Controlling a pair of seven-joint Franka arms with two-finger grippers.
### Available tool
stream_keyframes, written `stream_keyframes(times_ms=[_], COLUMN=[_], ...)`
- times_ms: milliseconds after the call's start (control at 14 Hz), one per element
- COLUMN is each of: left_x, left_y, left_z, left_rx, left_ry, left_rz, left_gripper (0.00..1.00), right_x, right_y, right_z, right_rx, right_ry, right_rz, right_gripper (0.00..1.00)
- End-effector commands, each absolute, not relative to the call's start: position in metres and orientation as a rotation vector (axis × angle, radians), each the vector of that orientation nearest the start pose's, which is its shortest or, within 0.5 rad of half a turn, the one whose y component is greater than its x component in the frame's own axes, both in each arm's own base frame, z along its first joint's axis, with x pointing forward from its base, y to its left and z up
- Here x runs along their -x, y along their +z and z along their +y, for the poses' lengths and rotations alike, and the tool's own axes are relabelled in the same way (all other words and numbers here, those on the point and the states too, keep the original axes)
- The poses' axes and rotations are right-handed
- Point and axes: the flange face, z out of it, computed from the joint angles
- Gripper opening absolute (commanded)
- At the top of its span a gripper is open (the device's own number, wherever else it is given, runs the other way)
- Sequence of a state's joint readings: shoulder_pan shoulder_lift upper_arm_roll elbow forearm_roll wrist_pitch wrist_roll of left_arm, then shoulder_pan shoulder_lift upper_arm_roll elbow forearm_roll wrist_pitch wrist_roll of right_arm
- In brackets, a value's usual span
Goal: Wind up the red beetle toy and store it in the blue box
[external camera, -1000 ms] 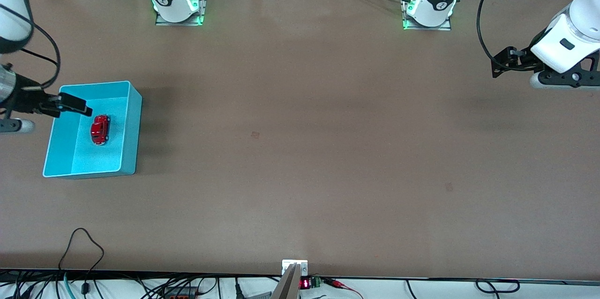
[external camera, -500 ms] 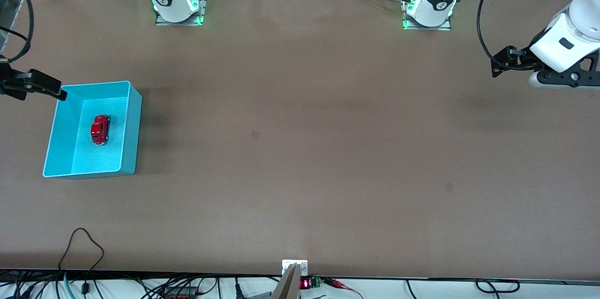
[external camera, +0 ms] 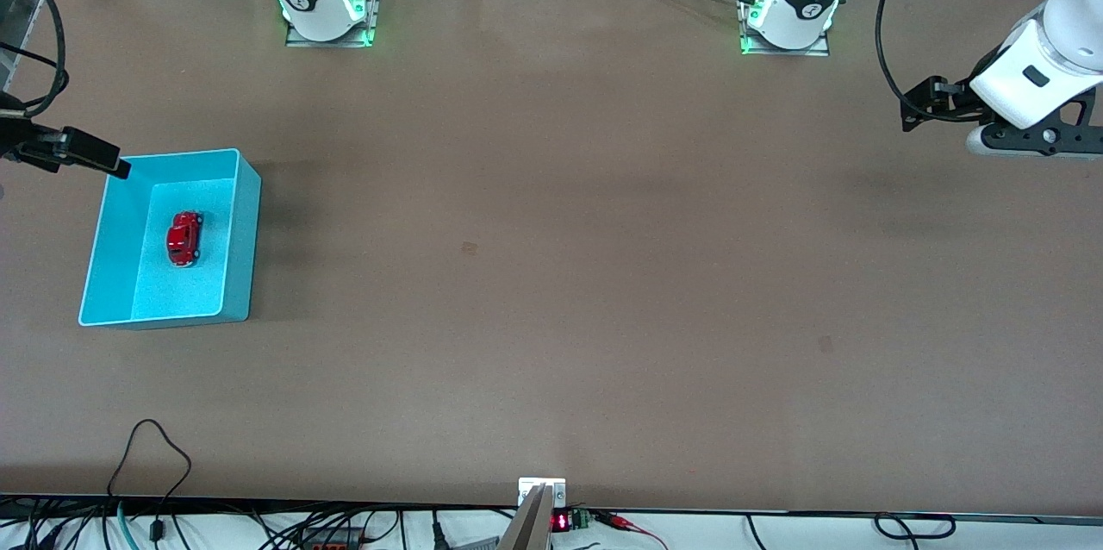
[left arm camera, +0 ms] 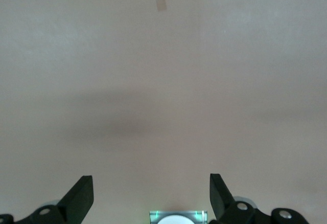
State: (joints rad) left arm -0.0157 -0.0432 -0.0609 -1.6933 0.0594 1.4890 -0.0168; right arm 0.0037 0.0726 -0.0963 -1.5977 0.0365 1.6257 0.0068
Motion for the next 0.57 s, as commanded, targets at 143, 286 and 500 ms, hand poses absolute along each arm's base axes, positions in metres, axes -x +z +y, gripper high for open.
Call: stream_keyframes(times_ms=[143,286,500], left_x=[-0.525,-0.527,-0.529], left_y=[0.592,0.6,0.604], left_z=[-0.032,-0.033,-0.037], left_rx=[3.047,3.062,3.065], left_ry=[0.26,0.224,0.197], left_rz=[0.092,0.095,0.126], left_gripper=[1.0,1.0,1.0], right_x=[-0.527,-0.526,-0.524], right_y=[0.587,0.587,0.589], right_z=[-0.045,-0.043,-0.043], right_rx=[3.116,3.118,3.117], right_ry=[0.017,0.032,0.063], right_rz=[0.04,0.116,0.097], right_gripper=[1.0,1.0,1.0])
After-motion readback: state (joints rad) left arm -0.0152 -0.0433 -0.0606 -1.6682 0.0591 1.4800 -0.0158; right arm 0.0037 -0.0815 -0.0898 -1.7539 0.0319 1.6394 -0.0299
